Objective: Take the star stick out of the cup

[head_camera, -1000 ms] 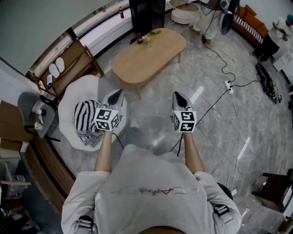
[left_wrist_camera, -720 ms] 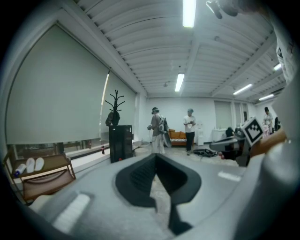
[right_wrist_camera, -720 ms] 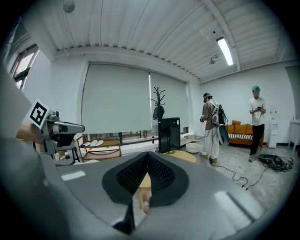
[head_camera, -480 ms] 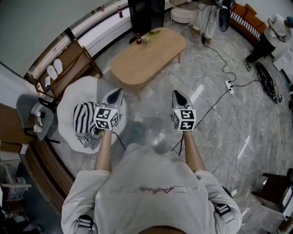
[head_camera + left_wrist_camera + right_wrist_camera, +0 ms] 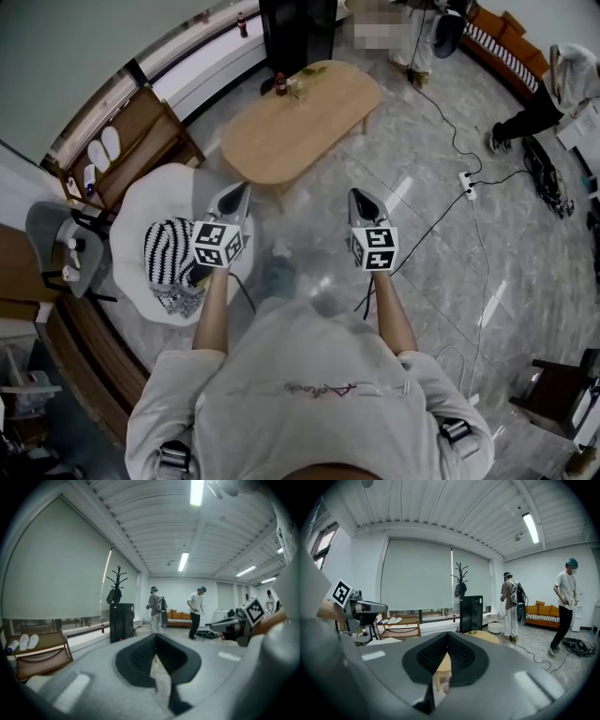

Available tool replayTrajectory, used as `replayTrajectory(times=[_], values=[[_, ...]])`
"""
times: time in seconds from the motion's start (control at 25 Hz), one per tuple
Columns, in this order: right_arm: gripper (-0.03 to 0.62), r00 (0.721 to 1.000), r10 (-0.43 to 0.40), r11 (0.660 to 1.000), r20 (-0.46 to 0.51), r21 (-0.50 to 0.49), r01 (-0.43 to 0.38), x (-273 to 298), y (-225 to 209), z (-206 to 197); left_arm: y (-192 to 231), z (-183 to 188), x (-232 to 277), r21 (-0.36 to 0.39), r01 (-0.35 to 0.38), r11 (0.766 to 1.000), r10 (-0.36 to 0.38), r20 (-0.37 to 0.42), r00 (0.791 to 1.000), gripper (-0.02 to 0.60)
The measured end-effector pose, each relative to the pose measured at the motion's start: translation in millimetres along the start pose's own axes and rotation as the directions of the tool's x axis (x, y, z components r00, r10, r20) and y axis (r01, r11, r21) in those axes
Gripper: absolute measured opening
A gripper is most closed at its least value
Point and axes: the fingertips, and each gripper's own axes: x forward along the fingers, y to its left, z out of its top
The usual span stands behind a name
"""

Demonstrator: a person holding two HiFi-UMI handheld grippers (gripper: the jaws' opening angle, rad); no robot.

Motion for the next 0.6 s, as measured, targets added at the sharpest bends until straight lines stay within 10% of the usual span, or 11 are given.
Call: replayTrajectory(times=[0.6], values=[[0.005,0.999,-0.029,0.999,-0.041,0.012,0.03,145.7,-54.2,35.4,97.7,26.1,134.5,-0.01,0.043,0.999,-0.043,-0.022,0.999,0.0]])
